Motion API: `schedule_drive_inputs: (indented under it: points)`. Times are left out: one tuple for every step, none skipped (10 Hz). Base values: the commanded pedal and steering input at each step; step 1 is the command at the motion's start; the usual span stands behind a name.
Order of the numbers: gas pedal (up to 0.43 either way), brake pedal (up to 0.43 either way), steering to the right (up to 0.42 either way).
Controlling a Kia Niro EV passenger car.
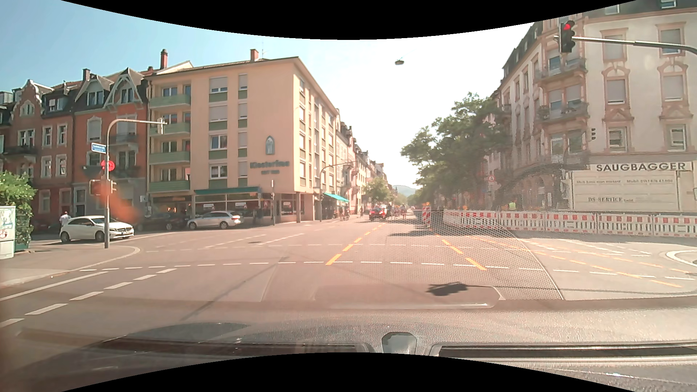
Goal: Follow the waypoints while adhering to traffic rules and regulations
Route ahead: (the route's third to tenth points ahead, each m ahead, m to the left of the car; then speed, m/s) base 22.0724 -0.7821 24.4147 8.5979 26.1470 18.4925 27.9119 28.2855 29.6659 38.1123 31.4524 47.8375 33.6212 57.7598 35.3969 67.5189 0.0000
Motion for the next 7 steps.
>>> schedule_drive_inputs:
  points:
    - [0.000,0.244,0.017]
    - [0.000,0.244,0.016]
    - [0.000,0.238,0.016]
    - [0.000,0.244,0.016]
    - [0.000,0.244,0.016]
    - [0.000,0.244,0.016]
    - [0.000,0.244,0.016]
